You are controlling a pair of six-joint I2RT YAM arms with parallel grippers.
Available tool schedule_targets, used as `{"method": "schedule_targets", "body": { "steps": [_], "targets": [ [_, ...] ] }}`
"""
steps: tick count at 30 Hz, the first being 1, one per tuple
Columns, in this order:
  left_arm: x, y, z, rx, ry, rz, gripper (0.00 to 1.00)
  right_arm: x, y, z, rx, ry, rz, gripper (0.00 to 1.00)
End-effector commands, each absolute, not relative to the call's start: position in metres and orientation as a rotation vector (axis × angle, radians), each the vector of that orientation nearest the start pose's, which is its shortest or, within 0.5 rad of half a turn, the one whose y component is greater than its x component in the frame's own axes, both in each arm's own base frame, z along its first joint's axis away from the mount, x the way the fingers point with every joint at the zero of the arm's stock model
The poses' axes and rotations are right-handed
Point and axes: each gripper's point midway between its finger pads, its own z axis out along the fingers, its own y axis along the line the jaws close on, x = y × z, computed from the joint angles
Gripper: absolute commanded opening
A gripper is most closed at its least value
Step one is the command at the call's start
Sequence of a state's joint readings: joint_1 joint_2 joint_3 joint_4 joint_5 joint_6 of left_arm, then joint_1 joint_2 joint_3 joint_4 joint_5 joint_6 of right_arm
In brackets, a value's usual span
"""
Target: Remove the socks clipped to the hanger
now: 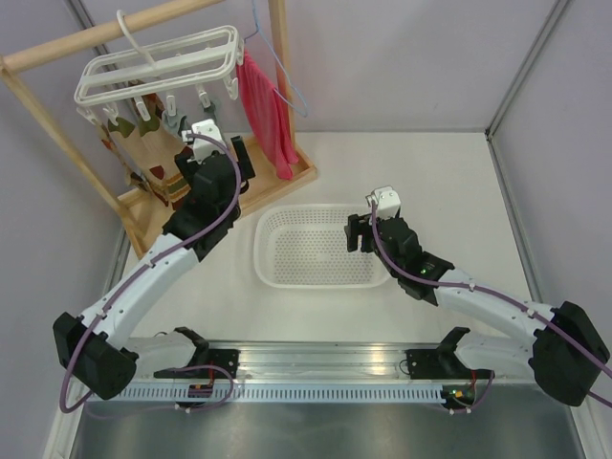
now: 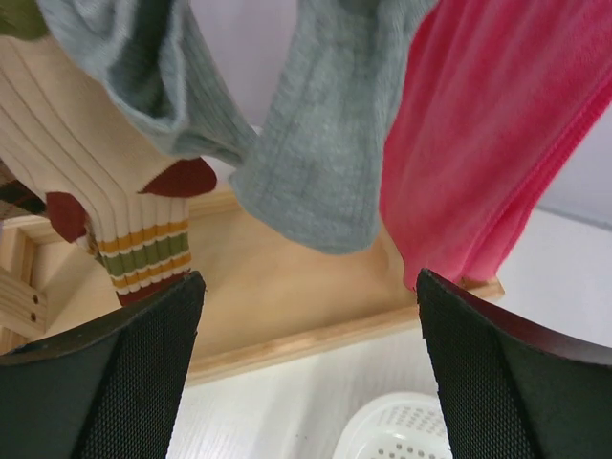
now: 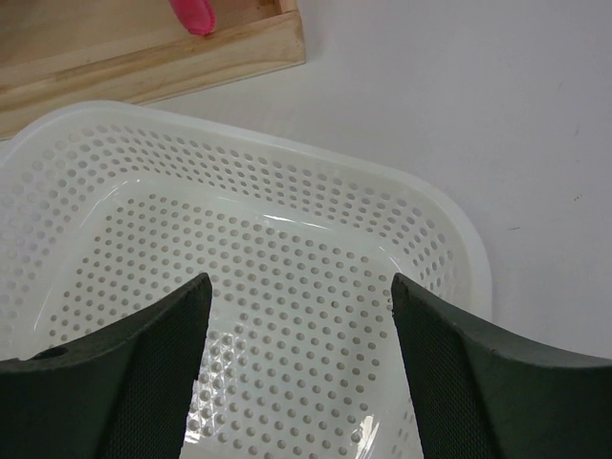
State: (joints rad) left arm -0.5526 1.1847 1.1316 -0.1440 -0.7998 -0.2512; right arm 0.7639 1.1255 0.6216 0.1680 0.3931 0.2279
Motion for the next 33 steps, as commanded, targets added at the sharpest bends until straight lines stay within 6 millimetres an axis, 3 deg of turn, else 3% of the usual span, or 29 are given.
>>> {"method": "schedule_targets", "body": {
  "steps": [1, 8, 12, 15, 16, 18, 21, 25, 27, 33],
  "targets": [
    [0.375, -0.074, 0.346, -0.364, 1.582, 0.214, 0.94, 0.305, 0.216, 0.175, -0.244, 1.843, 0.331, 0.8],
    [0.396, -0.072, 0.351, -0.348, 1.544, 0.28, 0.95, 0.304, 0.226, 0.177, -0.246, 1.828, 0.399, 0.8],
    [0.406, -0.073, 0.351, -0.345, 1.548, 0.279, 0.9, 0.303, 0.225, 0.176, -0.249, 1.83, 0.399, 0.8],
    [0.411, -0.073, 0.351, -0.344, 1.546, 0.274, 0.78, 0.302, 0.224, 0.175, -0.251, 1.829, 0.395, 0.8],
    [0.412, -0.073, 0.351, -0.341, 1.546, 0.27, 0.64, 0.301, 0.224, 0.175, -0.251, 1.827, 0.395, 0.8],
    [0.415, -0.073, 0.351, -0.338, 1.544, 0.268, 0.51, 0.301, 0.223, 0.174, -0.249, 1.828, 0.397, 0.8],
    [0.417, -0.072, 0.355, -0.32, 1.538, 0.274, 0.42, 0.3, 0.224, 0.174, -0.251, 1.827, 0.402, 0.8],
    [0.416, -0.07, 0.359, -0.303, 1.533, 0.278, 0.09, 0.299, 0.223, 0.175, -0.25, 1.826, 0.406, 0.8],
    [0.412, -0.068, 0.362, -0.281, 1.536, 0.293, 0.03, 0.299, 0.223, 0.176, -0.251, 1.824, 0.405, 0.8],
    [0.384, -0.07, 0.377, -0.234, 1.539, 0.17, 0.02, 0.298, 0.223, 0.179, -0.254, 1.825, 0.409, 0.8]
  ]
}}
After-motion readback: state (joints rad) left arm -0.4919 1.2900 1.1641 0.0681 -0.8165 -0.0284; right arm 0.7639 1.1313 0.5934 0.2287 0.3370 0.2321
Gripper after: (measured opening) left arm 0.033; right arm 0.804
